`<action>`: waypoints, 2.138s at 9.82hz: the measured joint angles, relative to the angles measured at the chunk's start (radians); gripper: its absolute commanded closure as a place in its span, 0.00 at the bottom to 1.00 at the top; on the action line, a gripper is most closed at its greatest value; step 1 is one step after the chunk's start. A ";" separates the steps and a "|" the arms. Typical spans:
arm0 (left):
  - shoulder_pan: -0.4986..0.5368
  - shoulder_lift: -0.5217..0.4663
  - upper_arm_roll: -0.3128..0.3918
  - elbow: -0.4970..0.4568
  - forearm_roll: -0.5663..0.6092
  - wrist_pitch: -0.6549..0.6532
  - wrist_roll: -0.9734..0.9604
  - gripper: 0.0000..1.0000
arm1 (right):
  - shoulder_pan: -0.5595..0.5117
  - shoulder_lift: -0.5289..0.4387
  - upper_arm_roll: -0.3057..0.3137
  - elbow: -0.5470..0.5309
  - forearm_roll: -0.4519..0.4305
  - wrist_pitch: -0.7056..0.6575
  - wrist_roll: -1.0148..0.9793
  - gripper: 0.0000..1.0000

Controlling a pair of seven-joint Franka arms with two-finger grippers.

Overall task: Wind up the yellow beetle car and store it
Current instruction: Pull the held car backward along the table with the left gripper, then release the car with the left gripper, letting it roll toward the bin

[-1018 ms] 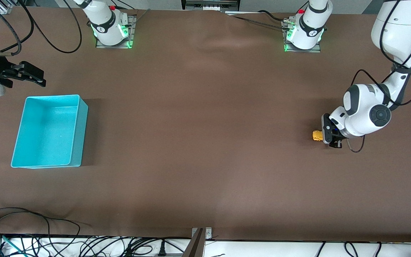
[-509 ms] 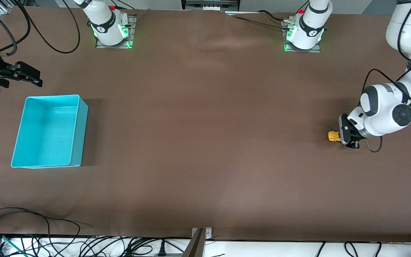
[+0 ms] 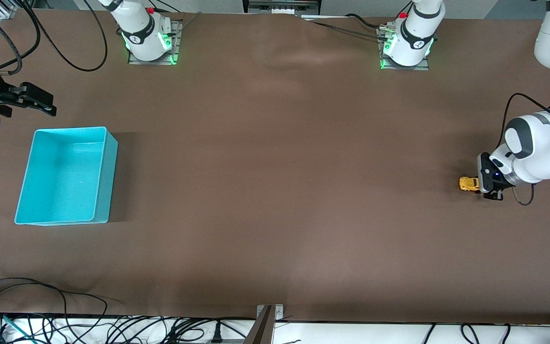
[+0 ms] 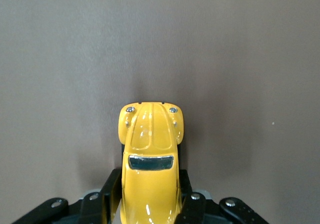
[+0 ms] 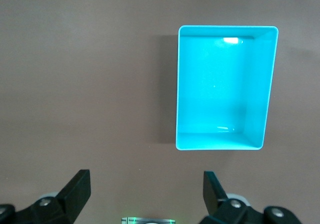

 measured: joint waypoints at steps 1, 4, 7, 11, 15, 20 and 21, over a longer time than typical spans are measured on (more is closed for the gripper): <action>0.011 0.004 0.000 0.007 0.000 0.000 0.013 0.99 | 0.000 0.000 0.000 0.000 0.000 0.000 0.000 0.00; 0.048 0.024 0.000 0.040 0.000 0.000 0.059 0.99 | -0.001 0.000 -0.001 0.000 0.000 -0.001 0.000 0.00; 0.061 0.032 0.000 0.053 0.000 -0.001 0.069 0.96 | -0.001 0.000 -0.001 0.000 0.000 -0.003 0.000 0.00; 0.062 0.043 0.000 0.068 0.000 -0.010 0.070 0.00 | -0.001 0.000 -0.001 0.000 0.000 -0.003 0.000 0.00; 0.061 0.048 -0.024 0.205 0.000 -0.199 0.070 0.00 | -0.001 0.000 -0.004 0.000 0.000 -0.003 0.000 0.00; 0.032 -0.014 -0.052 0.271 0.000 -0.336 -0.012 0.00 | -0.001 0.000 -0.006 0.000 0.000 -0.012 -0.001 0.00; 0.011 -0.036 -0.052 0.308 0.000 -0.397 -0.045 0.00 | -0.001 0.000 -0.006 0.000 0.000 -0.012 -0.001 0.00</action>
